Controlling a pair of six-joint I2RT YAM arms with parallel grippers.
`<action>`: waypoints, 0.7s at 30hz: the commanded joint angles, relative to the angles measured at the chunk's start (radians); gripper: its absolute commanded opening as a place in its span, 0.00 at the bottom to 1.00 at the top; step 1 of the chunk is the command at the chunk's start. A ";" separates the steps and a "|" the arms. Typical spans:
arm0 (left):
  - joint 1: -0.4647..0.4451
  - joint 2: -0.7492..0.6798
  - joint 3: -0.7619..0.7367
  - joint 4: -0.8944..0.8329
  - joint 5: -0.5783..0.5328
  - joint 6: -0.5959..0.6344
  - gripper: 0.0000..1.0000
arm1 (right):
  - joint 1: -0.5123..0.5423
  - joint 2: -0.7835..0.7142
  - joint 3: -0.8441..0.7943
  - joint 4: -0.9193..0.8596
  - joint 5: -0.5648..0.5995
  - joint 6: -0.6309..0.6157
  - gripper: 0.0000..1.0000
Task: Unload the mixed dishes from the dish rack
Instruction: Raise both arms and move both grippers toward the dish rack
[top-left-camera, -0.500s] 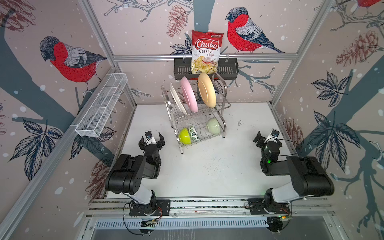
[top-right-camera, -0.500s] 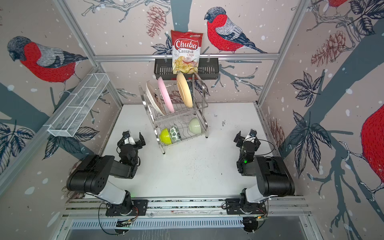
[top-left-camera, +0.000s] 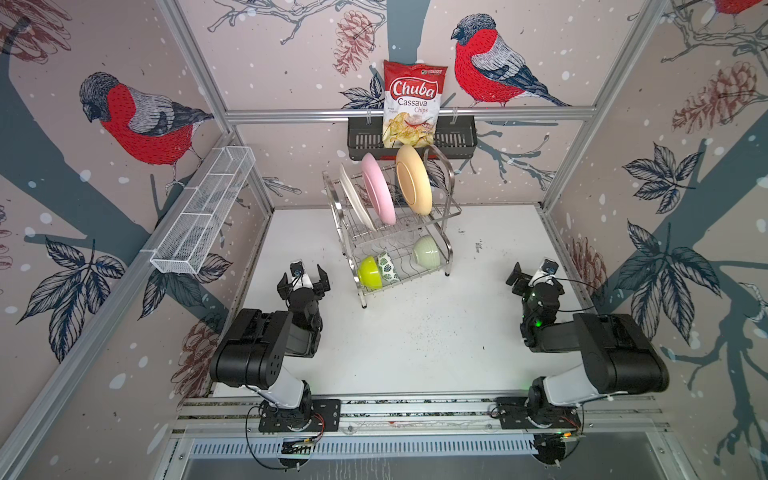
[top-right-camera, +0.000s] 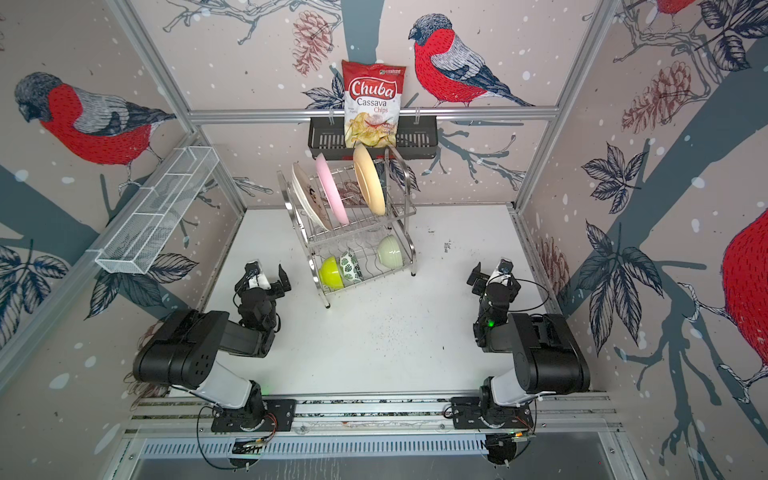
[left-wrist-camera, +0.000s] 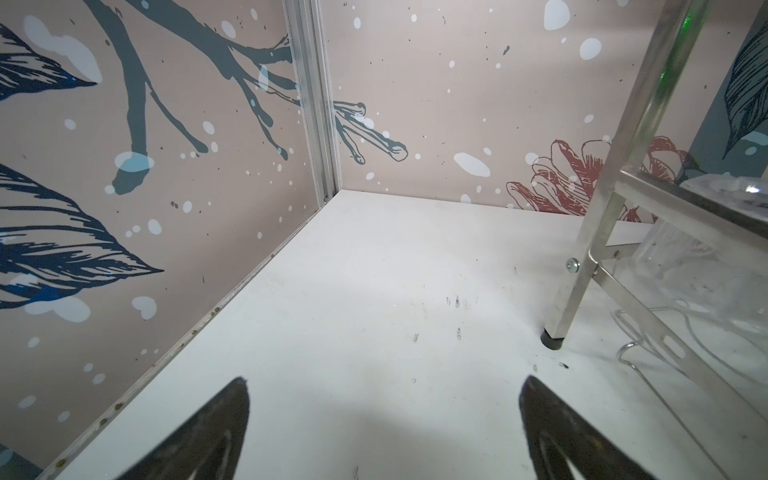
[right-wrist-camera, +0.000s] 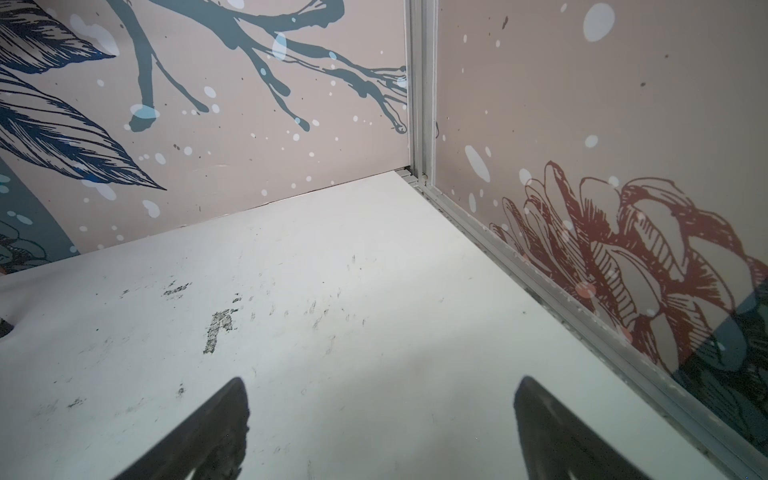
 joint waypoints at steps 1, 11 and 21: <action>-0.001 0.002 0.001 0.030 -0.002 0.007 1.00 | 0.000 -0.002 0.000 0.026 -0.004 0.005 1.00; -0.001 0.002 0.002 0.030 -0.001 0.007 1.00 | -0.001 0.001 0.002 0.021 -0.005 0.007 1.00; -0.087 -0.247 0.192 -0.485 -0.237 -0.069 1.00 | 0.076 -0.365 0.172 -0.686 0.204 0.218 1.00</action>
